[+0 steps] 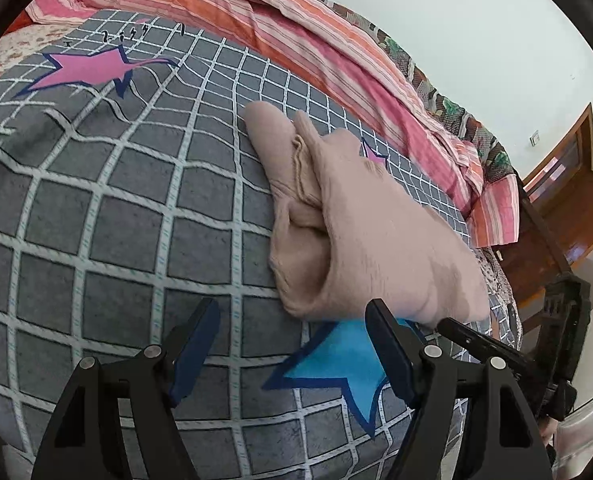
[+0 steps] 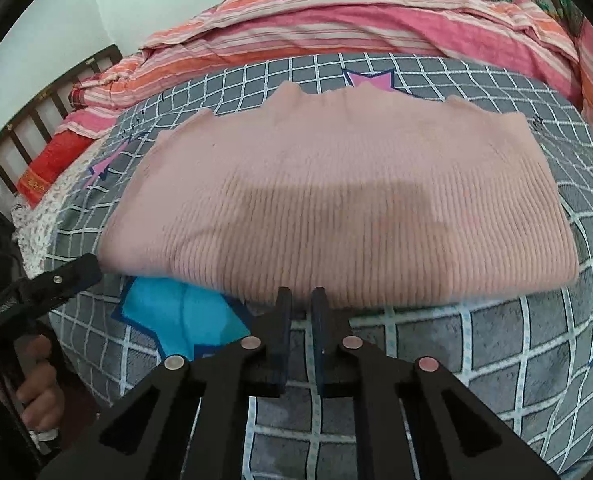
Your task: Fold small clothes
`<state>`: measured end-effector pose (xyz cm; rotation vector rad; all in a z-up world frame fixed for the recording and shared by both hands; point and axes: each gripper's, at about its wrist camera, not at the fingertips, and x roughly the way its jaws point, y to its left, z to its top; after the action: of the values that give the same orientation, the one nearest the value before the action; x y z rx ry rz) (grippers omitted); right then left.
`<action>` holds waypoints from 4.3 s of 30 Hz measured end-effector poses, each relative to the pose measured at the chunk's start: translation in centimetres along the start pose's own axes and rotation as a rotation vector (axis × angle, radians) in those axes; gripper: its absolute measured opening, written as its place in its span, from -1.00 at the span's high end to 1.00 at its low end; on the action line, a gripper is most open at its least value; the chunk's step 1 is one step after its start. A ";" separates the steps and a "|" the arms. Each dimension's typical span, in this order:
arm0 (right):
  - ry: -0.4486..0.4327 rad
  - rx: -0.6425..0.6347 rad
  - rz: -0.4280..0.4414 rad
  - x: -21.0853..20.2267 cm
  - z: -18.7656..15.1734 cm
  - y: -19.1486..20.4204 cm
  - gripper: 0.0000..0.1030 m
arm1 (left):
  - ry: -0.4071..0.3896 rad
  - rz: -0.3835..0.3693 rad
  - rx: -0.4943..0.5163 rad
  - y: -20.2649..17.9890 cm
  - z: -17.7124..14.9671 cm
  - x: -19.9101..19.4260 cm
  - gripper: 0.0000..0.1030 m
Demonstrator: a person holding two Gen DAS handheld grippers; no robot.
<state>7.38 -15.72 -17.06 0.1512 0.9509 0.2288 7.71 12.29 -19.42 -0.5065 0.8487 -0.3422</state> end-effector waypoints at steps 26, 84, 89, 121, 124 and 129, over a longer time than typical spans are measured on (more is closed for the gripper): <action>-0.134 0.224 -0.129 -7.9 0.4 -14.3 0.81 | -0.077 -0.090 -0.180 -3.2 2.8 5.1 -0.17; -0.219 0.330 0.180 -8.6 5.6 -15.8 -0.04 | 0.034 -0.169 0.283 -19.9 7.1 5.9 -0.26; -0.144 0.390 0.175 -4.2 6.3 -14.9 -0.04 | 0.059 -0.131 0.184 -15.8 7.2 6.8 -0.26; -0.119 0.437 0.143 -0.1 7.8 -20.6 -0.36 | 0.146 -0.150 0.201 -17.3 5.2 10.5 -0.26; -0.091 0.477 0.220 1.6 7.9 -21.7 -0.42 | 0.138 -0.148 0.198 -16.9 5.3 10.1 -0.26; -0.038 0.441 0.239 2.8 9.0 -21.2 -0.25 | 0.121 -0.158 0.156 -15.6 5.8 9.2 -0.26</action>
<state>19.00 -35.67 -18.88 0.6748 0.9348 0.2319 16.57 -3.39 -13.37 -0.4114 0.8930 -0.5841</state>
